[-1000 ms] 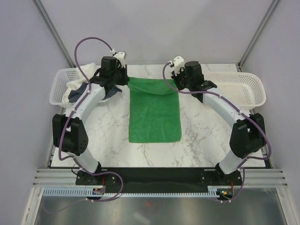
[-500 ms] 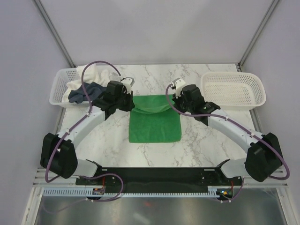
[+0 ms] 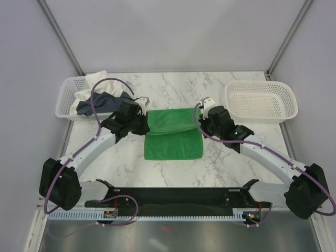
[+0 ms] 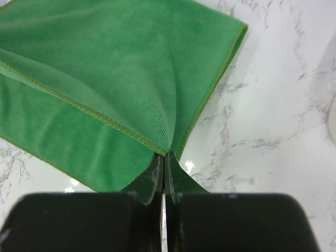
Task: Fold and stack the towels
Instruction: Fold the towel
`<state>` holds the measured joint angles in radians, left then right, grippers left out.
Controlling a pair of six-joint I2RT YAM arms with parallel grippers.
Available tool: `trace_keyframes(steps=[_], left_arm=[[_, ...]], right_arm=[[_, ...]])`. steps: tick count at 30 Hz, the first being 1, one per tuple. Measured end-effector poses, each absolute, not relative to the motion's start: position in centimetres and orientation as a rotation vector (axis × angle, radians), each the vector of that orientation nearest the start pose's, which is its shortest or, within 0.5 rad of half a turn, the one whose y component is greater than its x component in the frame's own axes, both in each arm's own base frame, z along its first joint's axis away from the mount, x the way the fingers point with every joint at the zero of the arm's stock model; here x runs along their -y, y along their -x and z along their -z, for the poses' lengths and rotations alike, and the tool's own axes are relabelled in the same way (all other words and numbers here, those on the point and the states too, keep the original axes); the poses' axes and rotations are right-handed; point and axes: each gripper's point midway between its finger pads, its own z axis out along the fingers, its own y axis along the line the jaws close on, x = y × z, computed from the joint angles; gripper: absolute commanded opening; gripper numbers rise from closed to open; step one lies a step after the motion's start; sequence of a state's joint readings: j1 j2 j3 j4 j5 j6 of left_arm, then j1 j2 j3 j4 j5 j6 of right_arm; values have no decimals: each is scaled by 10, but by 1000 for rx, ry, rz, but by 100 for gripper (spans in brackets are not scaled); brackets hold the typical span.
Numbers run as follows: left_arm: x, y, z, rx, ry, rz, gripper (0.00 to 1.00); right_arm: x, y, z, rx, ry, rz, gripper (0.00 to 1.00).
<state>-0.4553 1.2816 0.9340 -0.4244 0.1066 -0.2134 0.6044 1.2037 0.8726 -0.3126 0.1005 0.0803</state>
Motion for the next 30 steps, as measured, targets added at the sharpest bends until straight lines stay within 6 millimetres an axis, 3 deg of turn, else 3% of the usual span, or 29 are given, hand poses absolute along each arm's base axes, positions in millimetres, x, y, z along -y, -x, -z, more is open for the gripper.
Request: trace_keyframes(steps=[4,8,18,24,26,28,30], left_arm=[[173,-278,-115,-2450,-328,444,2],[174,-266,-106,-2501,-307,453,2],[173,-231,-65,-2659,-177,463,8],[168,-217,-50,-2716,-106,454,31],[166,-214,-47,-2732,-90,446,43],[163,-211,-46,-2747,-73,429,53],[161,-209,-47,-2749,-52,416,54]], right_arm=[[-193,-273,-124,-2235,537,-306,0],[-192,-248,-93,-2323,544,-318,0],[-192,-218,-59,-2411,465,-336,2],[-191,-215,-55,-2427,408,-325,13],[-191,-215,-55,-2427,386,-327,22],[-191,-214,-57,-2428,375,-334,25],[-192,-210,-60,-2430,363,-347,30]])
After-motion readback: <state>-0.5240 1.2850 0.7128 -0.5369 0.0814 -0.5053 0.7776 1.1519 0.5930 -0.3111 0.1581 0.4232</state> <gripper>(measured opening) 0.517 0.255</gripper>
